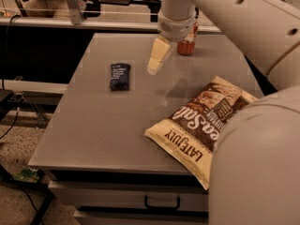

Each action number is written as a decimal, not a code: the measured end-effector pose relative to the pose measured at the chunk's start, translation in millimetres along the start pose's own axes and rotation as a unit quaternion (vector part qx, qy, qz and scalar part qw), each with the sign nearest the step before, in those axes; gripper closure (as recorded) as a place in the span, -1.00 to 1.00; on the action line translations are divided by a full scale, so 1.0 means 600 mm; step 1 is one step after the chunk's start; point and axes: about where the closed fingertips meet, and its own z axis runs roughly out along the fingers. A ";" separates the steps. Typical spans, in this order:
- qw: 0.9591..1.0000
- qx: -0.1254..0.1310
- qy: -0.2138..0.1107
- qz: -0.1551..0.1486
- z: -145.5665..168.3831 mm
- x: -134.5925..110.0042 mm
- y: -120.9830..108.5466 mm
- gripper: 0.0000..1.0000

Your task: Move rxbar blueberry near brown chip bag

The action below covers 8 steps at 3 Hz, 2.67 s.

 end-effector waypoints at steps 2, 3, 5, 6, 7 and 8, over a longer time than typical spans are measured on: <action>0.998 0.053 0.018 0.036 0.015 -0.021 -0.001 -1.00; 0.998 0.053 0.017 0.036 0.016 -0.022 -0.001 -1.00; 0.992 0.063 0.023 0.111 0.058 -0.125 0.054 -1.00; 0.986 0.061 0.025 0.155 0.075 -0.163 0.081 -1.00; 0.980 0.053 0.022 0.191 0.081 -0.193 0.108 -1.00; 0.968 0.037 0.041 0.245 0.099 -0.210 0.135 -1.00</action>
Offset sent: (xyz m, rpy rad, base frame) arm 0.0074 0.0089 -0.0036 -0.0613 -0.0434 -0.0703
